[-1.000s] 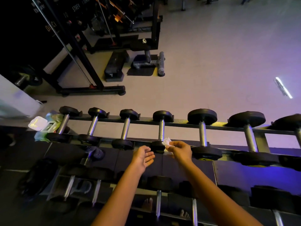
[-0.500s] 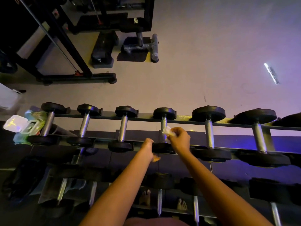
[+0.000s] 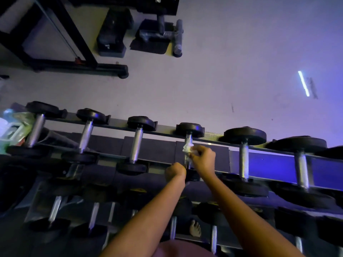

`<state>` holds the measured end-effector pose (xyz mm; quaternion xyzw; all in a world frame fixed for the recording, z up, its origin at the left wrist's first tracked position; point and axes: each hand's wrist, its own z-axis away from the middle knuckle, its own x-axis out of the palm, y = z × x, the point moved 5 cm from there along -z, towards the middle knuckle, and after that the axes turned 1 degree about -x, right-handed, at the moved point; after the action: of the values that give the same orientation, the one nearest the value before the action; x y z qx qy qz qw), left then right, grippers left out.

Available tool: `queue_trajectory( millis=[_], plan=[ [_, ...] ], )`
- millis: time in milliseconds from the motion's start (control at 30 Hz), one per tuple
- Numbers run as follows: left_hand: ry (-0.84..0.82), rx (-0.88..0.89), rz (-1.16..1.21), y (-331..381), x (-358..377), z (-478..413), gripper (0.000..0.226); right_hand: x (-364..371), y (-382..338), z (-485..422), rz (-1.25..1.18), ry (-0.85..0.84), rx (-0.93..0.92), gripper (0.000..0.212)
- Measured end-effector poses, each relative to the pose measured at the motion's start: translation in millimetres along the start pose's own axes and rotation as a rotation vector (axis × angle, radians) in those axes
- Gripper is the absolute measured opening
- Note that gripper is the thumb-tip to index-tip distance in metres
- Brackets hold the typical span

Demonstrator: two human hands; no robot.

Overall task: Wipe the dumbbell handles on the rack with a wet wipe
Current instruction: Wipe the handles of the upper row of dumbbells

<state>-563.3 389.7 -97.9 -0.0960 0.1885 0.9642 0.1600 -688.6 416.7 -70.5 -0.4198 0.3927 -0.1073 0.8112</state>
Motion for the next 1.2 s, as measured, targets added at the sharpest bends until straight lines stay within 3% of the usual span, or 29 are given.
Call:
queue_trajectory(
  millis=[233,567,700,900,1067,1200],
  plan=[
    [0.094,0.043,0.015,-1,-4,2,0.041,2,-24,-33,0.006,0.028,-0.025,0.018],
    [0.189,0.076,-0.006,-31,20,-71,0.051,3,12,22,0.144,-0.052,-0.021,0.016],
    [0.141,0.087,0.028,-3,-3,-6,0.043,2,-13,-4,0.109,0.019,-0.006,0.016],
    [0.071,0.056,0.019,-1,-7,7,0.04,3,-42,-44,0.209,0.027,-0.028,0.015],
    [0.109,0.084,-0.005,-2,-4,-2,0.042,4,-22,-2,0.261,-0.017,-0.01,0.012],
    [0.021,0.086,0.009,1,-3,-1,0.041,3,-9,33,0.246,-0.035,0.013,0.011]
  ],
)
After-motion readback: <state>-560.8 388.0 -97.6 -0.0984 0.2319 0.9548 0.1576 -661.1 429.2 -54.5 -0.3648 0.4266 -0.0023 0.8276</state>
